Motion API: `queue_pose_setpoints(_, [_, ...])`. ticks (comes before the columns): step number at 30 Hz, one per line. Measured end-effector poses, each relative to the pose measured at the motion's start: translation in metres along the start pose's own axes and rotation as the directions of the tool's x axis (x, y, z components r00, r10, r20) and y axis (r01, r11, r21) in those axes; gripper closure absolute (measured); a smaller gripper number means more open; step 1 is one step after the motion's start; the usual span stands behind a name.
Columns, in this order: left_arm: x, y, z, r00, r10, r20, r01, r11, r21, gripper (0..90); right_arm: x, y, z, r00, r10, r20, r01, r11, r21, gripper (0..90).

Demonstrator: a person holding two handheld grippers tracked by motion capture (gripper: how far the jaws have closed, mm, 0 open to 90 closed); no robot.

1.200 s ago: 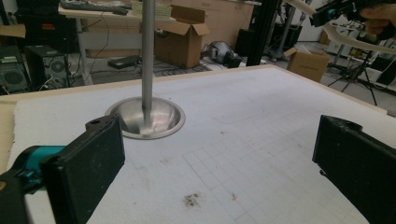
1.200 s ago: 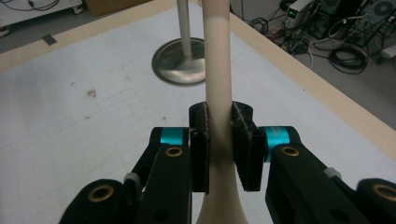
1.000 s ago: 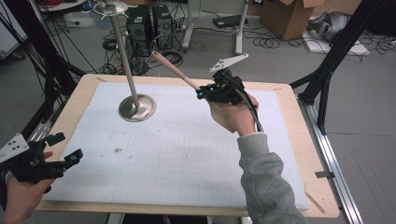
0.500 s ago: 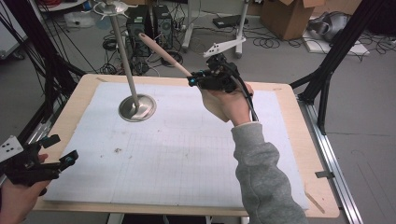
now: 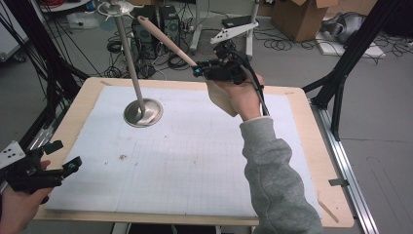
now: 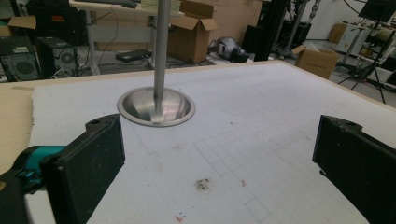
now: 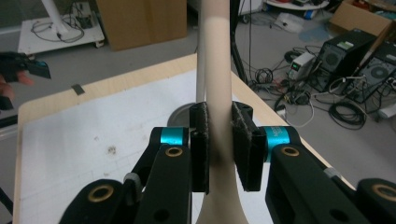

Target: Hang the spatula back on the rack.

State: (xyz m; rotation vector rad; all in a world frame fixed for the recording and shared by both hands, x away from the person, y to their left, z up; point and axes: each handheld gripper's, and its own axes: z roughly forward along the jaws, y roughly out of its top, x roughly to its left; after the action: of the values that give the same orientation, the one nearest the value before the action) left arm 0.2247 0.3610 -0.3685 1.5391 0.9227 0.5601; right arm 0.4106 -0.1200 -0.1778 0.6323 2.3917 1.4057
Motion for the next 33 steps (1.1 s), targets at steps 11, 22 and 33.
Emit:
queue_pose_setpoints(11, [0.001,-0.001,0.0,1.0,0.003,-0.007,-0.003,1.0,0.004,2.8,0.002,0.011,0.003,0.9999,-0.007,-0.015,0.007,1.0,-0.002,78.3])
queue_pose_setpoints(22, [0.002,-0.001,-0.002,0.9999,-0.004,-0.016,0.003,1.0,-0.004,2.8,0.003,0.013,0.011,1.0,0.0,0.002,0.0,1.0,-0.003,78.3])
queue_pose_setpoints(33, [0.002,-0.002,-0.002,0.9999,-0.003,-0.016,0.004,1.0,0.005,2.8,0.005,0.013,0.016,1.0,-0.001,0.005,0.001,1.0,0.018,78.3])
